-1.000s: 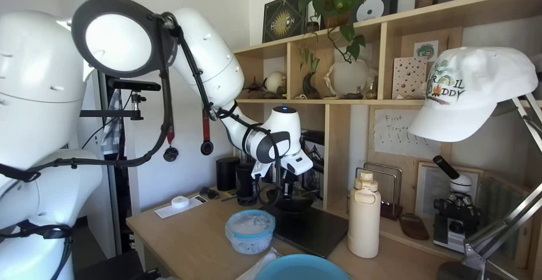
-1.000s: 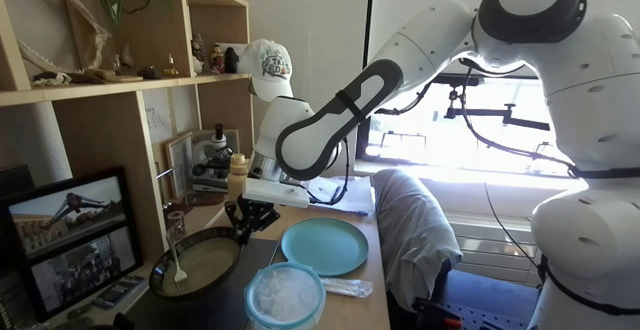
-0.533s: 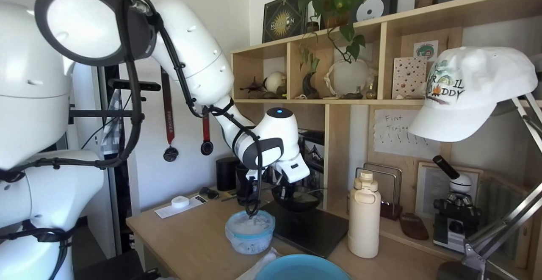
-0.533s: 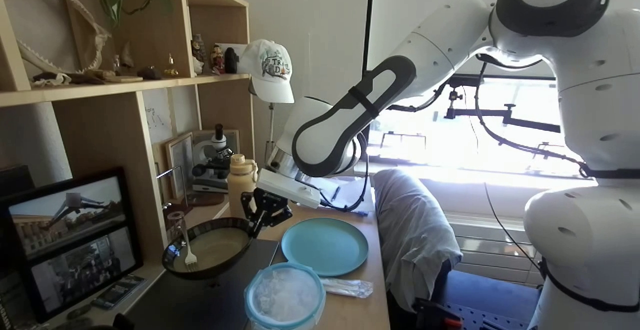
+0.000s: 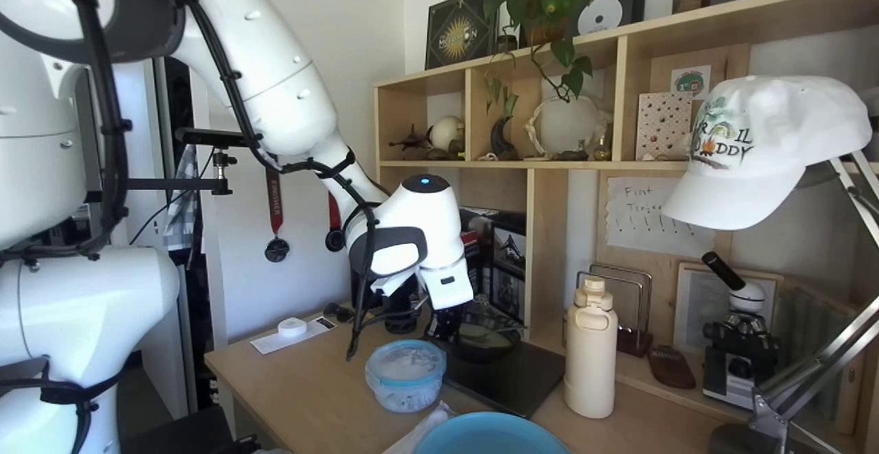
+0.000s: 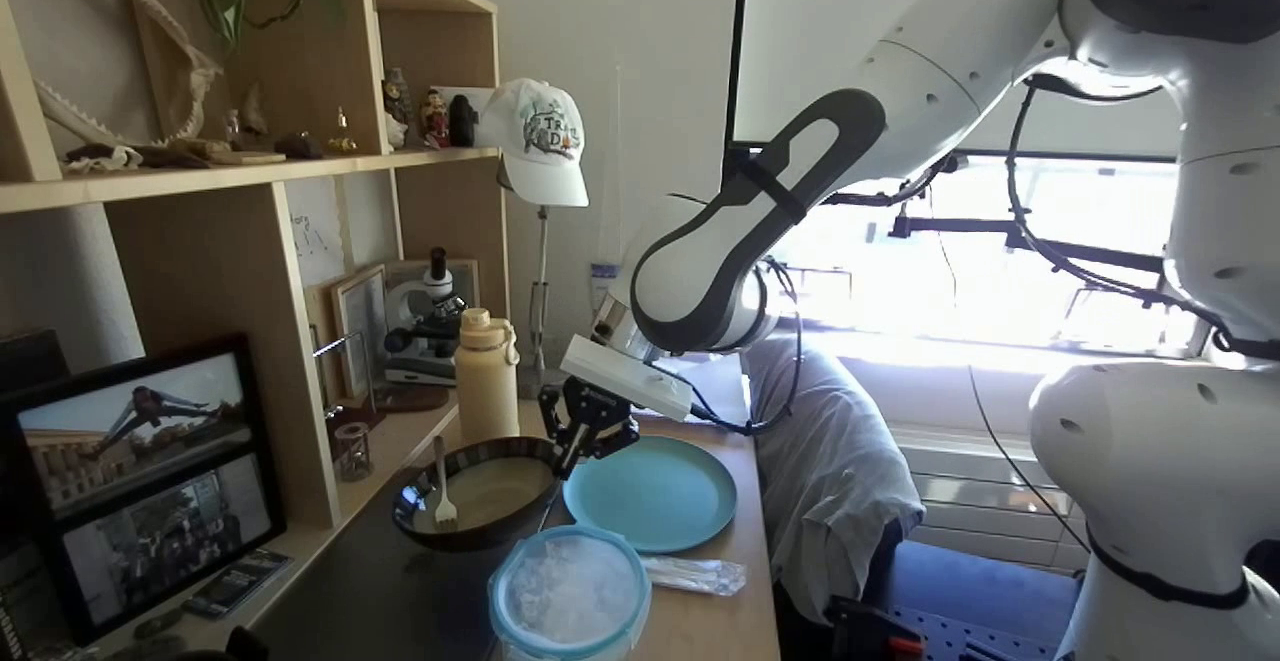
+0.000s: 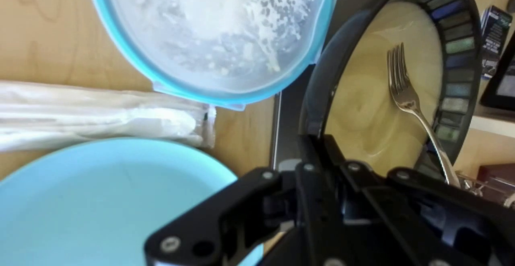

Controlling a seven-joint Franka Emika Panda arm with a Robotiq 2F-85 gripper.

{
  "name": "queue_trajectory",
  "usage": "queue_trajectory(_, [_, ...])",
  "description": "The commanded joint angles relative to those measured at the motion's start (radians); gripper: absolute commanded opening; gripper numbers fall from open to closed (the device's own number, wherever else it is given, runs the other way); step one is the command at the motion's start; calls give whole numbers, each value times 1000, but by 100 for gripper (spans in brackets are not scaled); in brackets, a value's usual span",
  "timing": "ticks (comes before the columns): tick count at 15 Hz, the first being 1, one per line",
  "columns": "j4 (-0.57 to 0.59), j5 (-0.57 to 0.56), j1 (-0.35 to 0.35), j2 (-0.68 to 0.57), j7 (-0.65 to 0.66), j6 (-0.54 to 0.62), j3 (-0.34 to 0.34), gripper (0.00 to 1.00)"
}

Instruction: Move the blue plate to the right then put the brown bowl on the blue plate

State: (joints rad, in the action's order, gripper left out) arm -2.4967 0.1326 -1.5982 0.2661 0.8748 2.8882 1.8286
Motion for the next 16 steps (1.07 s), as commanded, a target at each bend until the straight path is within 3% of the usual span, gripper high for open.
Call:
queue_trajectory(1, [-72,73,160,-80,21,76,-160,4])
queue_trajectory(13, [-322,99,624,-115,189,363,-537,4])
queue_trajectory(16, [-299,165,663,-147,204,358,-568,4])
